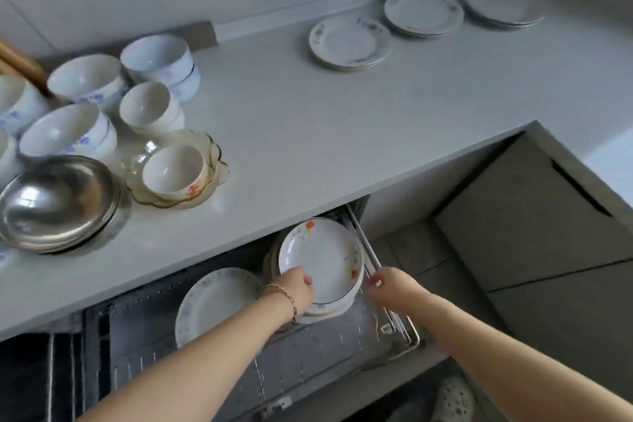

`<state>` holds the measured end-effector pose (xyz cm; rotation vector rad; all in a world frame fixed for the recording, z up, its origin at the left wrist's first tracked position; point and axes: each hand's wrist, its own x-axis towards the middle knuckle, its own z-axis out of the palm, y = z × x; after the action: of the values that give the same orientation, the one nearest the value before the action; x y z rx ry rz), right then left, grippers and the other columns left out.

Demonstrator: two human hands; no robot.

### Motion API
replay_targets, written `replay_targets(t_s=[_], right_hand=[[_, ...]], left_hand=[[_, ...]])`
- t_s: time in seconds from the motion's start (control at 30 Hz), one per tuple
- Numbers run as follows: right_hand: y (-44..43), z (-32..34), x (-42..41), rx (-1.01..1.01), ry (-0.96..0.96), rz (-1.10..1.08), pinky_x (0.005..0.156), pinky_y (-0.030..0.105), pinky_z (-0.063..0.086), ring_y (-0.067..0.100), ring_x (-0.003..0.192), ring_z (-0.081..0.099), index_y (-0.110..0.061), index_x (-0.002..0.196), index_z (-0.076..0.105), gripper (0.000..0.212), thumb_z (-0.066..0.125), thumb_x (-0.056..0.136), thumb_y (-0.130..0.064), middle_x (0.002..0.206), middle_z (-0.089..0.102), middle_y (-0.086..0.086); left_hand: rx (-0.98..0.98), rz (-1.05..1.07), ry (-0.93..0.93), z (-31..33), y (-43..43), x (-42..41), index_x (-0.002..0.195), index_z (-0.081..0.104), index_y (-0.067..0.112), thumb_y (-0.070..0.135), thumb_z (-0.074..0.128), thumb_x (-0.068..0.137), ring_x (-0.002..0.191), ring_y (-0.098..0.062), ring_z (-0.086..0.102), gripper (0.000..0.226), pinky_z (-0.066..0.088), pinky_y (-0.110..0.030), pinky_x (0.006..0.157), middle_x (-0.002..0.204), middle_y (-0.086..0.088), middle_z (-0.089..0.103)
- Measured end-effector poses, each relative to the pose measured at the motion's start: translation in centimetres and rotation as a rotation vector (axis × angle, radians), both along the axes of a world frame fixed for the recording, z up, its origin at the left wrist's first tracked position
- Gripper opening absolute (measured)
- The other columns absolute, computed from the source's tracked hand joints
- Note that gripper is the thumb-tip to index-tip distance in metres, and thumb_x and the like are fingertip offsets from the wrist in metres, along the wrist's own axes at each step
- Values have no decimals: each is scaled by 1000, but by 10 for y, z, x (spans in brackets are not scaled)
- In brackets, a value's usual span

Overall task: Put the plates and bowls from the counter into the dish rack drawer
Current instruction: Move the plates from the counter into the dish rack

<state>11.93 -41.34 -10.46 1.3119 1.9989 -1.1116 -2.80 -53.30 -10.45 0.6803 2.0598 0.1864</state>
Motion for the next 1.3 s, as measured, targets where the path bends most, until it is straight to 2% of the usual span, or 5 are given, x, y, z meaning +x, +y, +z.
replay_targets(t_s=[0.53,0.77,0.97,1.17,1.3], right_hand=[[357,161,202,410,60,153,89,32,48,25,110,57,-14,116,58,30,48,89,-21,121,60,7],[443,178,185,433,43,130,83,26,41,23,114,54,-18,120,55,32,48,89,-24,126,55,3],[528,170,141,423,47,71,78,24,40,24,110,57,-18,118,57,32,49,88,-22,125,57,4],[628,161,71,367,72,-97,73,22,41,19,84,54,-16,117,58,32,49,87,-20,105,61,6],[691,151,24,354,37,-161,85,27,44,24,107,59,-17,120,56,34,48,88,-21,125,58,5]], left_hand=[[313,163,70,121,357,168,100,62,13,13,48,84,102,-30,65,21,52,-35,89,109,-14,67],[354,161,89,141,441,148,100,61,11,13,42,86,96,-28,66,24,49,-32,74,101,-12,68],[434,233,-11,137,533,99,62,42,21,4,41,83,67,-23,49,27,28,-18,46,77,-11,52],[411,134,-7,133,660,20,58,39,21,4,38,81,69,-23,48,29,33,-24,57,78,-12,53],[342,77,-30,127,737,-18,88,55,14,6,41,84,87,-28,61,17,51,-38,74,103,-20,63]])
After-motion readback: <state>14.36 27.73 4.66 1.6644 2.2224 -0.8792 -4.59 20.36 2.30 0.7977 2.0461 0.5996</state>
